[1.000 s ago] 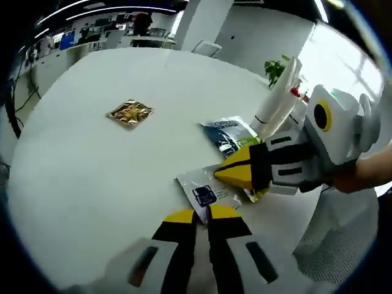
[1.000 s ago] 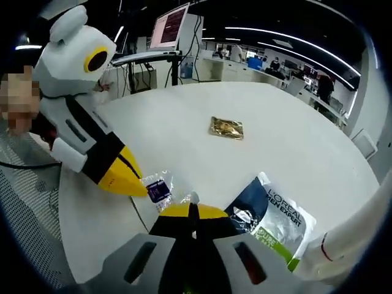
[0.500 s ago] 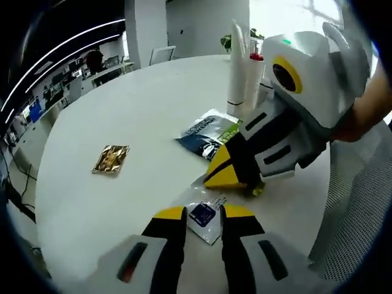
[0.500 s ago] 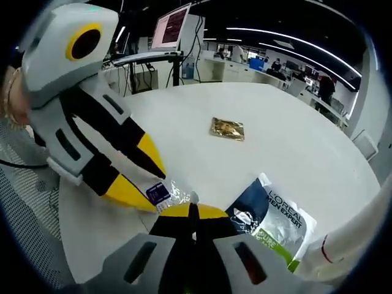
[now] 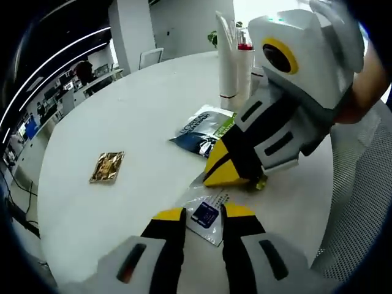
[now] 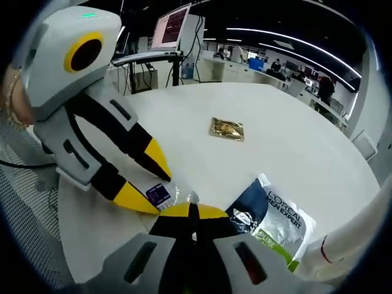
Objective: Arrange the skincare products in the storage area until every visible bottle or jar stands upright without overlapping.
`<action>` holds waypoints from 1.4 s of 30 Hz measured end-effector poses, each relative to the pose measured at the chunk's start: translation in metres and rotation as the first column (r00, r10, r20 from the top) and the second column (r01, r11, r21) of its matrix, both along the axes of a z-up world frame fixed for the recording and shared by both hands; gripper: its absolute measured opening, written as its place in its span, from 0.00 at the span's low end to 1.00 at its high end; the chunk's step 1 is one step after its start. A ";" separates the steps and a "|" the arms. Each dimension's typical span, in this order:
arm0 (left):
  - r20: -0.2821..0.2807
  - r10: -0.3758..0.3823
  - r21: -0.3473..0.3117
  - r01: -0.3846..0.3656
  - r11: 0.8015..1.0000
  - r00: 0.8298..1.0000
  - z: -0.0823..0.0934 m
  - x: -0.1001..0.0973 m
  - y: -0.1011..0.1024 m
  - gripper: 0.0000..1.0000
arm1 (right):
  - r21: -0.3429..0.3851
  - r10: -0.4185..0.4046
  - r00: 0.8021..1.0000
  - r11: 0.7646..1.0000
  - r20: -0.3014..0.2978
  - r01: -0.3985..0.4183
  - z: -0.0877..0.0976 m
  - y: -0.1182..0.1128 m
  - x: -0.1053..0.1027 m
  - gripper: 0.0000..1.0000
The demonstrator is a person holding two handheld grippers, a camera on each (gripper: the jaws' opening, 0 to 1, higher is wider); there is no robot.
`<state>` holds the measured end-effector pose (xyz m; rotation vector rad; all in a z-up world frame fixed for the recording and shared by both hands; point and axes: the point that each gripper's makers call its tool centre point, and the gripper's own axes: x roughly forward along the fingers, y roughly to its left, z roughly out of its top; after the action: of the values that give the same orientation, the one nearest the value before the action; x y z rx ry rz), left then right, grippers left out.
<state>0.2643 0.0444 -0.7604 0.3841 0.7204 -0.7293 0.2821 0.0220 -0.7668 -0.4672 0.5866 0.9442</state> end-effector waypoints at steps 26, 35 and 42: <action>-0.006 -0.029 0.038 0.029 0.999 1.000 -0.003 0.002 0.002 0.22 | 0.086 -0.077 0.997 0.993 0.002 0.077 0.019 -0.024 -0.011 0.24; 0.009 -0.009 0.021 0.008 1.000 1.000 0.009 0.000 0.004 0.23 | 0.095 -0.072 0.997 0.993 0.012 0.071 0.027 -0.029 -0.015 0.26; -0.004 -0.002 0.023 0.002 1.000 1.000 0.008 -0.005 0.006 0.26 | 0.108 -0.083 0.996 0.991 0.016 0.081 0.032 -0.034 -0.021 0.33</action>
<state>0.2590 0.0507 -0.7525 0.4047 0.7330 -0.7239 0.2614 -0.0116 -0.7350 -0.3537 0.5303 0.8873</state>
